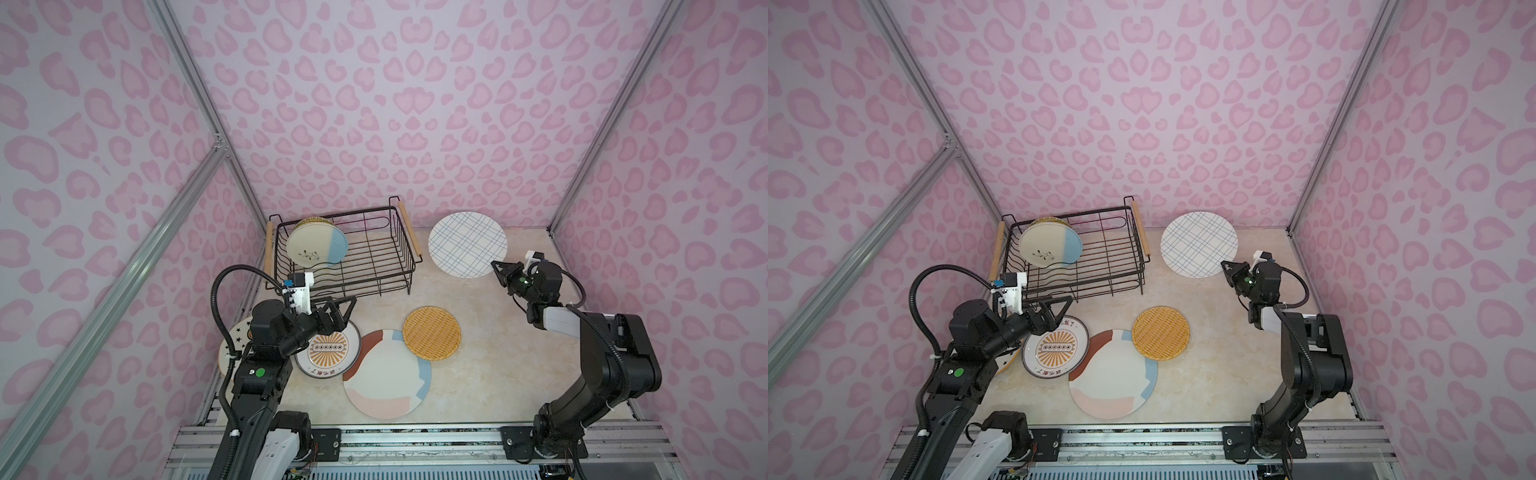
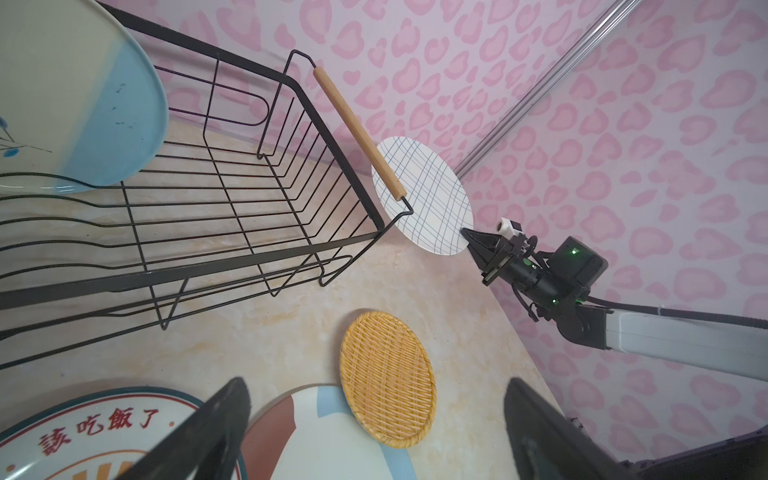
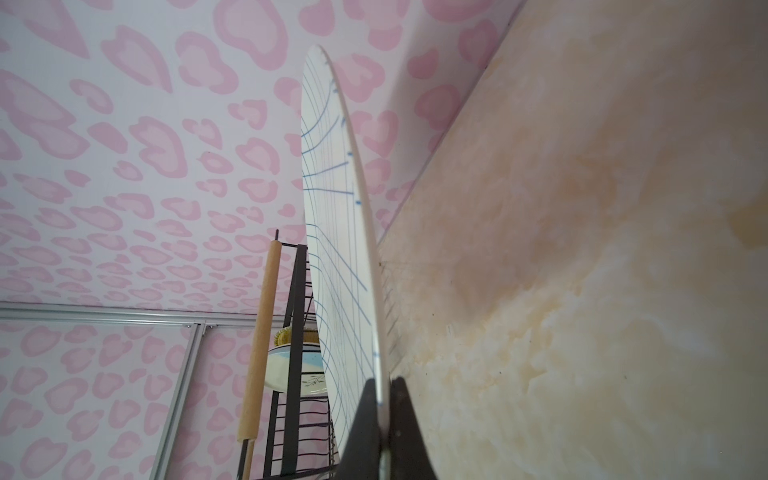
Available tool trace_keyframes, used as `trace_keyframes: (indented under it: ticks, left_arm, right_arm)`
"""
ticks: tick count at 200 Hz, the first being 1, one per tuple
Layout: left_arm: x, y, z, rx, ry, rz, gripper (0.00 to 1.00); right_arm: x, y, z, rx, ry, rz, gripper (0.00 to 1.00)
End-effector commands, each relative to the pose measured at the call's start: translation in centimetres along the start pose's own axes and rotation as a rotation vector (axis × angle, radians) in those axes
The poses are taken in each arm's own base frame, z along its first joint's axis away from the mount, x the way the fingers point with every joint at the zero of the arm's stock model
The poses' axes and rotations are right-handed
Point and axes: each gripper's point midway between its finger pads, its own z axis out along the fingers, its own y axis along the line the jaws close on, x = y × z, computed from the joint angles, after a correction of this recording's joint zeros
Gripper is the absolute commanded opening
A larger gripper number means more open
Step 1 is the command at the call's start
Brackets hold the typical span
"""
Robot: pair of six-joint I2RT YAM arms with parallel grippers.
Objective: Load the plates into the dish rack
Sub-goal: 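Lift the plaid plate upright with the right gripper while the left approaches, then grasp the plaid plate's rim with the left gripper beside the right gripper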
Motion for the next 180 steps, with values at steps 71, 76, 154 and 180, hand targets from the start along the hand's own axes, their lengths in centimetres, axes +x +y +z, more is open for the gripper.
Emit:
trace_keyframes:
  ticks: [71,76,154,180]
  left_arm:
    - [-5.1,-4.4,2.8,0.174,0.045,0.062,0.98]
    - [-5.3,-4.6,3.1,0.18,0.049,0.065,0.98]
    - [-7.8,-4.7,11.0,0.217,0.112,0.059,0.95]
    - [-8.9,-3.1,14.2,0.18,0.127,0.044,0.93]
  right_arm:
    - [0.1,12.2,-2.2,-0.177,0.033,-0.246,0.0]
    - [0.3,12.6,-2.2,-0.185,0.04,-0.245,0.0]
    - [5.8,17.1,-2.1,-0.302,0.169,-0.225,0.0]
    - [6.9,17.3,-2.2,-0.31,0.196,-0.225,0.0]
